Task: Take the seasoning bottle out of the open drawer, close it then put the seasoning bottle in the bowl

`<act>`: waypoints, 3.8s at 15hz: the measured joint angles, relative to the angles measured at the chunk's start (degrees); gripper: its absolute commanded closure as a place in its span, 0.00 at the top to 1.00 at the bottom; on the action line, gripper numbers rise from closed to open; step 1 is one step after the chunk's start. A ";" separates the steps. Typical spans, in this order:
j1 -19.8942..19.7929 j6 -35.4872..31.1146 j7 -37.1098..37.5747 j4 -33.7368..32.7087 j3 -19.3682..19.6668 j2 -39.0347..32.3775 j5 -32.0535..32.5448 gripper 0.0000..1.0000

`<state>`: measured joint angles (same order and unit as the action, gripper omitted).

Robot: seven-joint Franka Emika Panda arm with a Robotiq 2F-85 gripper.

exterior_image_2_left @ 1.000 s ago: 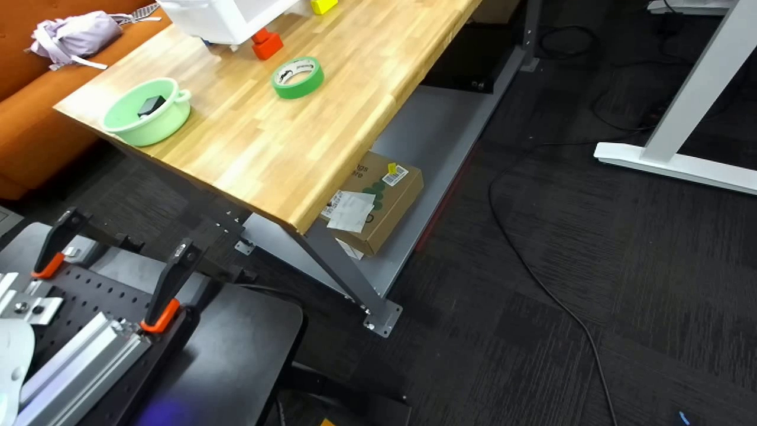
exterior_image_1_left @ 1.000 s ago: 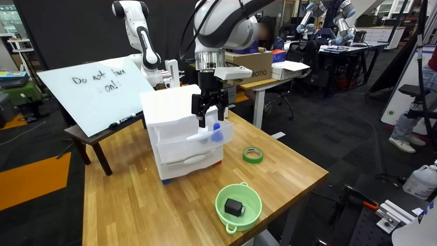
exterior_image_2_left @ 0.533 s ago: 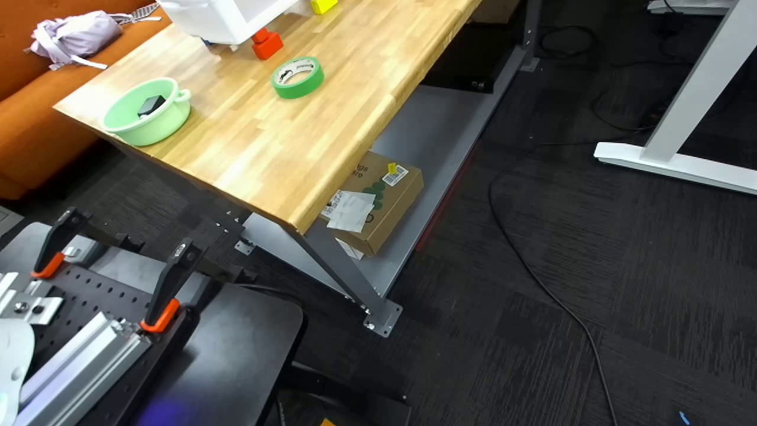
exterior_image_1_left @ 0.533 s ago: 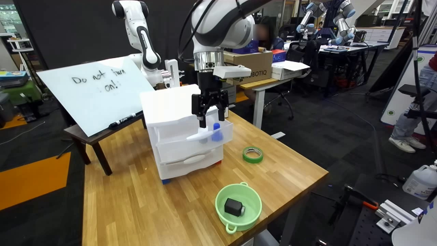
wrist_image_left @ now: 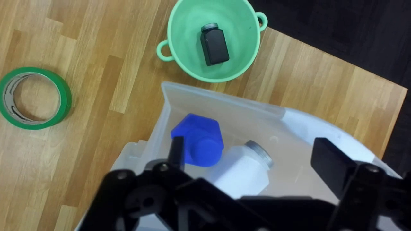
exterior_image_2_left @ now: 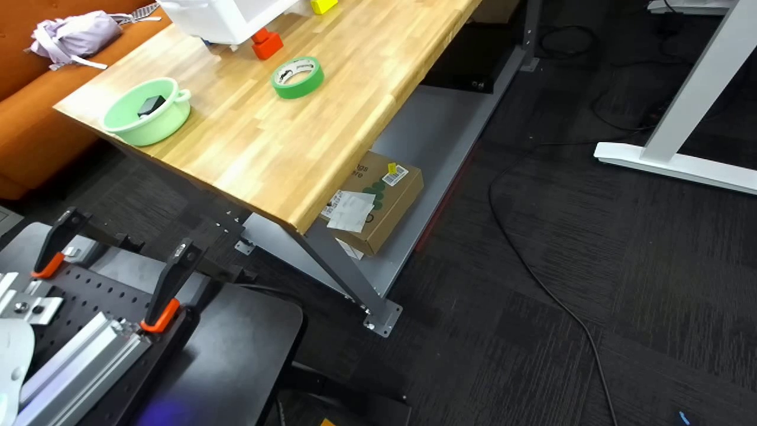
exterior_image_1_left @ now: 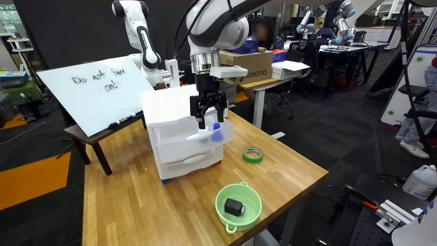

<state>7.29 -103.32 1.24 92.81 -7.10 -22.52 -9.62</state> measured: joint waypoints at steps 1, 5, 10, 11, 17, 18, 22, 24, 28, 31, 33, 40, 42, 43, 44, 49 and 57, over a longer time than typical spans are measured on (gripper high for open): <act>0.00 0.42 0.00 -0.74 0.00 -0.64 0.00 1.00; 0.00 1.18 -0.14 -3.55 0.00 -3.19 0.00 1.00; 0.01 2.26 -0.15 -6.00 -0.05 -5.34 0.00 1.00; 0.03 2.38 -0.15 -6.28 -0.08 -5.50 0.00 1.00; 0.23 3.17 -0.15 -7.40 -0.21 -5.54 0.00 1.00; 0.25 3.21 -0.15 -7.40 -0.23 -5.54 -0.03 1.00; 0.23 3.34 -0.15 -7.06 -0.25 -5.54 -1.51 1.00; 0.22 3.36 -0.15 -6.69 -0.25 -5.54 -2.45 1.00; 0.15 3.51 -0.15 -6.50 -0.25 -5.41 -3.18 1.00; 0.15 3.93 -0.15 -6.46 -0.25 -4.93 -3.18 1.00; 0.17 4.12 -0.15 -6.46 -0.25 -4.67 -3.18 1.00; 0.20 4.37 -0.13 -6.32 -0.25 -4.53 -3.18 1.00; 0.20 4.38 -0.21 -6.26 -0.25 -4.53 -3.18 1.00; 0.20 4.37 -0.35 -6.26 -0.25 -4.53 -3.18 1.00; 0.20 4.27 -0.37 -6.26 -0.25 -4.53 -3.18 1.00; -0.03 3.23 -0.32 -4.71 -0.20 -3.54 -3.27 1.00; 0.24 -4.99 -0.37 3.33 -0.81 0.43 -4.16 1.00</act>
<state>7.53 -108.31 0.87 96.14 -7.91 -22.10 -13.78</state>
